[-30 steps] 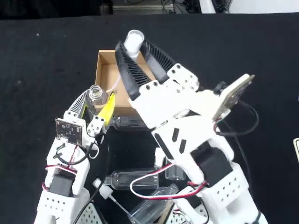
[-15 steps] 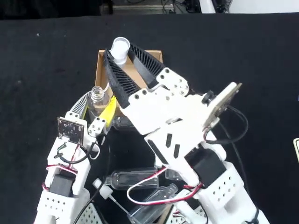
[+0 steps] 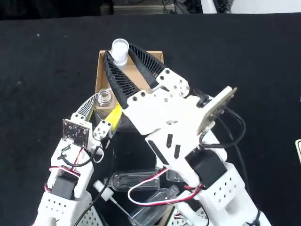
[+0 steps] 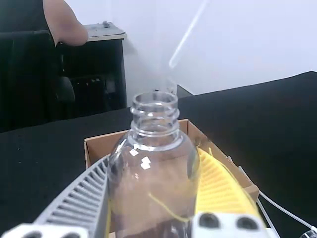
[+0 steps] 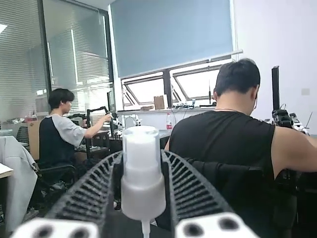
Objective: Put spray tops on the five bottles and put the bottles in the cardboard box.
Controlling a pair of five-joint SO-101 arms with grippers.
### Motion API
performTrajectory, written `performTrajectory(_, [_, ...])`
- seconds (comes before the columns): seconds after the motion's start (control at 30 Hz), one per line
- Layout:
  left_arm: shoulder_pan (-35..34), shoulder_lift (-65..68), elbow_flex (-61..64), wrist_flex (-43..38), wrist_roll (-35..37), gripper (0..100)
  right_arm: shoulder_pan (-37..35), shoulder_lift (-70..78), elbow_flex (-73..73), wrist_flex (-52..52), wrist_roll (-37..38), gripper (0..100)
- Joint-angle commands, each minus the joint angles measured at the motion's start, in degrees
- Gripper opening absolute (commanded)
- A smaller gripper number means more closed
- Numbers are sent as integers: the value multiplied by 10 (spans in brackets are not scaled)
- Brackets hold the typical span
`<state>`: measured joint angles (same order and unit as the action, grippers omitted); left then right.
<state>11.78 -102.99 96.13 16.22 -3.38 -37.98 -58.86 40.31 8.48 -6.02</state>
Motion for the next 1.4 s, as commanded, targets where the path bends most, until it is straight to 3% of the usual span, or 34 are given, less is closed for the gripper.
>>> performTrajectory(0.0, [6, -5, 13, 4, 2, 33, -9, 0, 4, -13, 6, 11])
performTrajectory(0.57, [6, -5, 13, 4, 2, 33, -12, 62, 11, -8, 5, 16])
performTrajectory(0.73, [6, -5, 13, 4, 2, 33, -67, 78, -33, 99, 6, 144])
performTrajectory(0.9, [6, -5, 13, 4, 2, 33, -76, 133, -105, 185, 6, 155])
performTrajectory(1.13, [5, -5, 13, 4, 1, 33, -19, 118, -126, 195, 6, 155])
performTrajectory(1.27, [5, -5, 13, 4, 1, 33, 63, 44, -125, 258, 6, 154])
performTrajectory(1.37, [5, -5, 13, 4, 1, 33, 141, 18, -103, 322, 5, 98])
